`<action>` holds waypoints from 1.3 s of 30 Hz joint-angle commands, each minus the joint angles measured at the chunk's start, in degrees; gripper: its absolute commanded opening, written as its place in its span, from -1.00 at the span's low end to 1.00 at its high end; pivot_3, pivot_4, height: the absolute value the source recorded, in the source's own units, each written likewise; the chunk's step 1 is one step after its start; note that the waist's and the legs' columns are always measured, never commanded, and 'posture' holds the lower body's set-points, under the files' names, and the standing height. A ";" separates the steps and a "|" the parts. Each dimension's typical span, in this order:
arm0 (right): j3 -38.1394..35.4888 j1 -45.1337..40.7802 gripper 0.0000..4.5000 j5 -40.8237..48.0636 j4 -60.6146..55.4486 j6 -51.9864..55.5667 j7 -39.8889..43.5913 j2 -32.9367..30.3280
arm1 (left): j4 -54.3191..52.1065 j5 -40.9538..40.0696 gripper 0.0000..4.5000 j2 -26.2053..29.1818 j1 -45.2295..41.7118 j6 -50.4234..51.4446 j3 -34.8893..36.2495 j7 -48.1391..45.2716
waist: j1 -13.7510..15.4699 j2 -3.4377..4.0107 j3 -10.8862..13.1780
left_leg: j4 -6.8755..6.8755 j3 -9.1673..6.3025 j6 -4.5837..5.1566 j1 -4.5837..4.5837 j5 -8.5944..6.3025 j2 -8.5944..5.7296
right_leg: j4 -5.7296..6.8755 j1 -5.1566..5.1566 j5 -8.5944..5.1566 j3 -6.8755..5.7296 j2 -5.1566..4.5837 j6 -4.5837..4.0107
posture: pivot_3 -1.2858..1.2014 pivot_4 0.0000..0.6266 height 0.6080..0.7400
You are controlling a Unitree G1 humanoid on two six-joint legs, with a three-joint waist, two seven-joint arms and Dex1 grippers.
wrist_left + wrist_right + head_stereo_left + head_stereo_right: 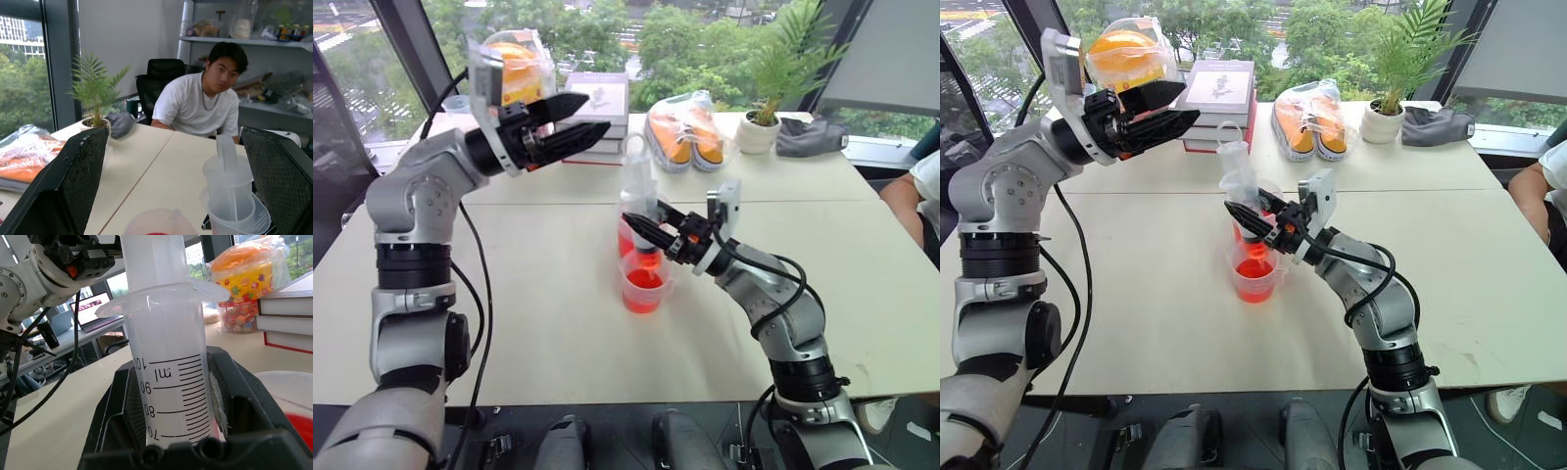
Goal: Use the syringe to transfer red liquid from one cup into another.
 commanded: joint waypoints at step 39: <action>-2.94 -4.25 -0.38 3.84 -10.82 5.43 -2.40 -1.48 | -10.30 -3.05 -0.98 -4.41 5.59 4.24 -7.24 1.05 | -0.02 0.00 0.00 | 0.01 -0.01 0.00 0.01 0.00 -0.01 | 0.00 0.02 0.00 0.00 0.00 0.00 | 0.03 -0.52 1.00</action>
